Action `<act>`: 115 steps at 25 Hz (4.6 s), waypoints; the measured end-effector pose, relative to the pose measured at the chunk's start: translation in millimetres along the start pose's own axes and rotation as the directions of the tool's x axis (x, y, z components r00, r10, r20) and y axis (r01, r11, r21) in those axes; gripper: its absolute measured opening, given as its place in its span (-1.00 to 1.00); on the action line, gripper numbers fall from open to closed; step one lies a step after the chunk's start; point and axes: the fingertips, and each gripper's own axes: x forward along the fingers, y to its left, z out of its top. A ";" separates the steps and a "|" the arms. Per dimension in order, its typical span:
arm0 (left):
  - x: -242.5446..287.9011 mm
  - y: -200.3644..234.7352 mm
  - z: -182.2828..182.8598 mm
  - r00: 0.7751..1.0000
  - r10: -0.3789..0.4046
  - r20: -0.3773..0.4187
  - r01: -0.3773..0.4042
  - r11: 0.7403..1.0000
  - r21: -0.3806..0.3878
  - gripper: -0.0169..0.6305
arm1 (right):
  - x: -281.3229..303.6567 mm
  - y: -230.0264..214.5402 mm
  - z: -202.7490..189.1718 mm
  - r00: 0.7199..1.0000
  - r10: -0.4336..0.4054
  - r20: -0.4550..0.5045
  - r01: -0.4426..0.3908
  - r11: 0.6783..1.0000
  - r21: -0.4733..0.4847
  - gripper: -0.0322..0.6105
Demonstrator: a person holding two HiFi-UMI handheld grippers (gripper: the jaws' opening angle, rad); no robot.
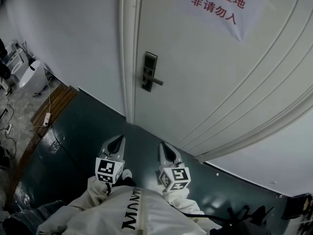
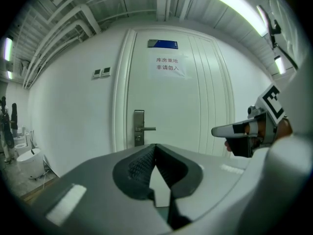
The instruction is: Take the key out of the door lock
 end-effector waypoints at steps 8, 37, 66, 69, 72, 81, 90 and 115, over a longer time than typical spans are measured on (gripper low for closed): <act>26.2 57.6 5.8 1.000 -0.018 0.001 0.018 1.000 -0.007 -0.95 | 57.7 13.6 15.3 1.000 -0.031 0.003 0.031 0.999 -0.008 -0.90; 133.4 132.2 -7.2 0.997 -0.050 -0.067 0.046 0.997 -0.057 -0.95 | 180.2 -38.2 35.1 0.994 -0.105 -0.018 0.105 0.994 0.013 -0.90; 313.7 127.6 41.5 0.979 -0.159 -0.130 0.171 0.982 0.084 -0.95 | 272.3 -152.4 98.3 0.983 -0.151 0.104 0.147 0.988 0.037 -0.90; 321.9 129.3 41.4 0.970 -0.204 -0.136 0.217 0.972 0.088 -0.95 | 273.7 -154.5 97.8 0.974 -0.200 0.105 0.196 0.980 0.047 -0.90; 329.7 132.7 40.1 0.954 -0.267 -0.136 0.281 0.955 0.095 -0.95 | 273.9 -156.5 95.6 0.955 -0.278 0.105 0.272 0.960 0.066 -0.90; 342.3 172.9 42.2 0.919 -0.382 -0.100 0.391 0.915 0.100 -0.95 | 291.6 -124.1 87.2 0.898 -0.433 0.085 0.428 0.901 0.066 -0.90; 344.5 193.7 37.8 0.893 -0.440 -0.098 0.448 0.889 0.090 -0.95 | 296.9 -103.3 75.5 0.847 -0.529 0.045 0.526 0.848 0.064 -0.90; 343.2 198.1 21.2 0.864 -0.480 -0.148 0.496 0.862 0.100 -0.95 | 325.5 -98.3 -5.2 0.943 -0.328 0.052 0.177 0.630 0.756 -0.47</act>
